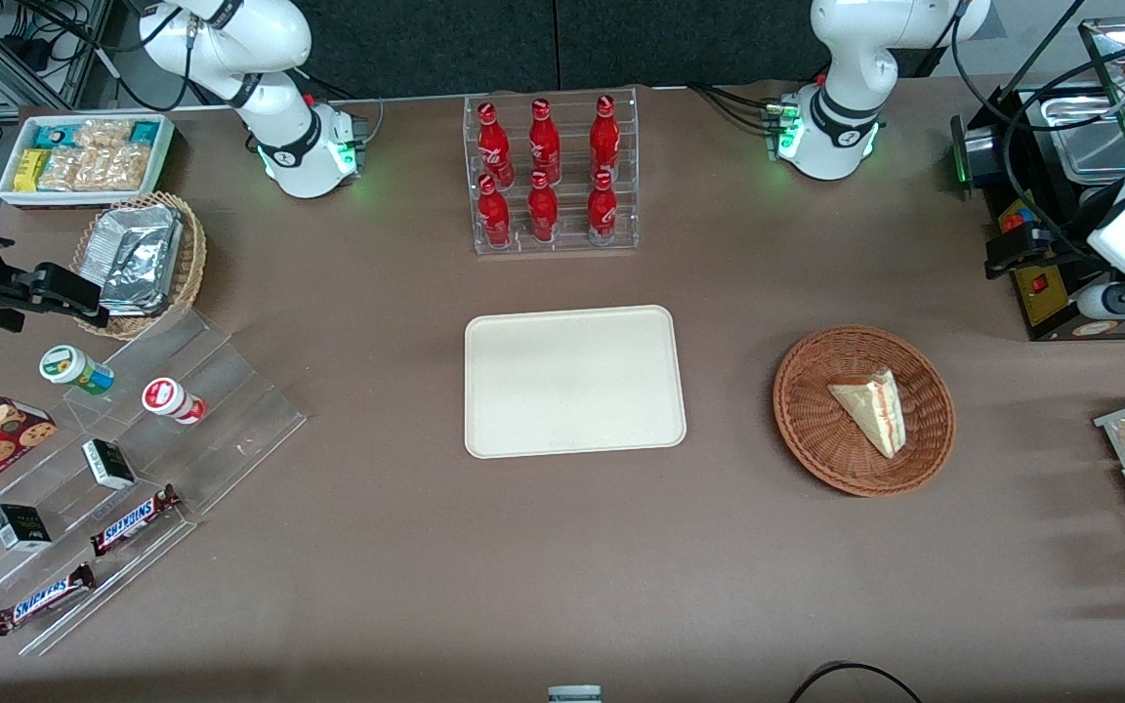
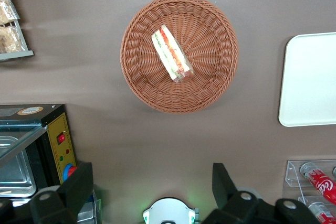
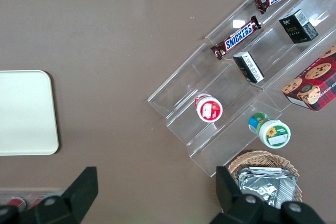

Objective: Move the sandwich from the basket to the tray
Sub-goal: 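Move the left gripper over the wrapped sandwich in the wicker basket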

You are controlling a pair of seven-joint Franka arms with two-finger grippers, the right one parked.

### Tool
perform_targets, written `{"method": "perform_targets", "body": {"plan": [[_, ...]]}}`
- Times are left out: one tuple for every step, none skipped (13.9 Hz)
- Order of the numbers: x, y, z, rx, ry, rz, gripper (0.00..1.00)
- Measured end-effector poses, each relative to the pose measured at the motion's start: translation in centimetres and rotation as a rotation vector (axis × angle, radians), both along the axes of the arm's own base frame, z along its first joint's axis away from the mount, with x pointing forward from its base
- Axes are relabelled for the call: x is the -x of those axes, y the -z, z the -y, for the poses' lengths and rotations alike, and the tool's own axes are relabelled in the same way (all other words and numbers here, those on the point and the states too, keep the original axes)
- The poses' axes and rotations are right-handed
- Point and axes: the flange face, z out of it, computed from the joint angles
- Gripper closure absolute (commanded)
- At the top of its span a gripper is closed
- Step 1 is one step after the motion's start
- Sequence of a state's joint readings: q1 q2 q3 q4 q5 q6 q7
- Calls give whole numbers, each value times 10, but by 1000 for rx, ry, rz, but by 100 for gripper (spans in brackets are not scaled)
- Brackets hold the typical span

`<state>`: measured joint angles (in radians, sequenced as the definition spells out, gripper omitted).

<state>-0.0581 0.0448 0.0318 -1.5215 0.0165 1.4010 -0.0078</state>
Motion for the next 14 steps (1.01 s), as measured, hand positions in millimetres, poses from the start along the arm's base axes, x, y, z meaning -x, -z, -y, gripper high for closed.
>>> {"method": "perform_targets", "body": {"plan": [[0,0,-1,2,-2,1,0],[0,-1,-1,2,-1,1,0],[0,0,0,2,1,1,0],[-1,2,1,1,2,-3,0],[-3,6,1,0,2,-11,0],[-6,14,0,-7,1,-23,0],[-11,26,-2,-21,2,-28,0],[-18,42,-3,-31,2,-19,0],[-24,61,-4,-35,-6,-1,0],[-29,81,-4,-39,-36,20,0],[-32,101,-3,-46,-88,43,0],[-35,120,0,-52,-151,72,0],[-36,141,6,-55,-220,105,0],[-36,161,13,-55,-287,138,0]]}}
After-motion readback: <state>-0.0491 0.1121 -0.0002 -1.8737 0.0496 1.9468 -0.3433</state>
